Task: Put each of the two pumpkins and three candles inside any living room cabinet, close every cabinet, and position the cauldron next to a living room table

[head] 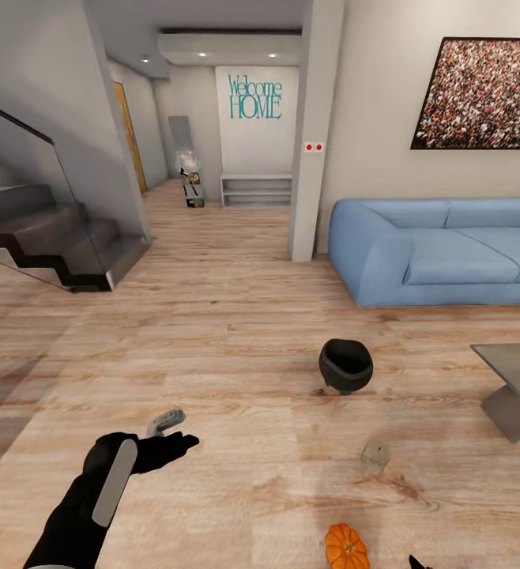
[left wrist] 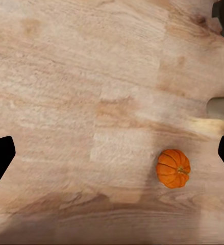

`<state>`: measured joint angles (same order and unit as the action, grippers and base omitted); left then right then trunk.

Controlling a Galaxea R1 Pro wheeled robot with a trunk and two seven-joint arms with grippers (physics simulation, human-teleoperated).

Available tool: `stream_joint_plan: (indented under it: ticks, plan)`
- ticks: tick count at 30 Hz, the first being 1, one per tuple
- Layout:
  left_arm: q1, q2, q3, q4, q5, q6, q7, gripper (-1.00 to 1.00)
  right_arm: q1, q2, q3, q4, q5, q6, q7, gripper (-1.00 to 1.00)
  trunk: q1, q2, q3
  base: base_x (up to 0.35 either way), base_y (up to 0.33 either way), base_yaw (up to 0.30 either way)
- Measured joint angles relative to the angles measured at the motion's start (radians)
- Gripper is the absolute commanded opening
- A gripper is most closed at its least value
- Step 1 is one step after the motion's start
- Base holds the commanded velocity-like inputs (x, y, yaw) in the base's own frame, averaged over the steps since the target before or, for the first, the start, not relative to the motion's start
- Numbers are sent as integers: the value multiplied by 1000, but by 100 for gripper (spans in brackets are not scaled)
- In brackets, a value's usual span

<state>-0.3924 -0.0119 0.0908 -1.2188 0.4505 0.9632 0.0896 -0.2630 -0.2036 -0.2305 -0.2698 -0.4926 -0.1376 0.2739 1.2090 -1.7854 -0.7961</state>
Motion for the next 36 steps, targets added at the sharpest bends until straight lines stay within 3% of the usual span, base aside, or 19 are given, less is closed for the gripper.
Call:
stream_joint_plan:
  ticks: [3, 7, 10, 16, 20, 29, 34, 36]
  plan:
    - [0, -1, 3, -5, 11, 13, -2, 100, 0, 0, 0, -2, -1, 1, 41, 100, 12, -21, -9, 0, 0, 0]
    - [1, -1, 4, -4, 14, 17, -2, 100, 0, 0, -1, -8, -2, 0, 174, 100, 27, -49, -22, 0, 0, 0]
    - [1, -1, 5, -3, 14, 18, -2, 100, 0, -1, -2, -9, -3, -1, 211, 100, 38, -70, -31, 20, -76, 0]
    - [15, -2, -7, 22, -24, -15, 29, 100, 34, -30, 31, 25, 10, 1, 182, 100, 38, -70, -31, 62, -179, 0]
    - [19, -22, -29, 44, -44, -37, 31, 100, 57, -31, 55, 48, 18, -21, 159, 100, 38, -70, -31, 8, -23, 0]
    - [20, -28, -79, 95, -93, -87, 34, 100, 83, -31, 108, 99, 36, -54, 107, 100, 38, -70, -31, 1, -1, 0]
    - [20, -28, -79, 123, -122, -115, 32, 100, 83, -31, 133, 127, 64, -57, 79, 100, 38, -70, -31, 0, 0, 0]
    - [18, -23, -71, 123, -117, -115, 29, 100, 77, -30, 128, 127, 64, -52, 79, 100, 38, -70, -31, 0, 0, 0]
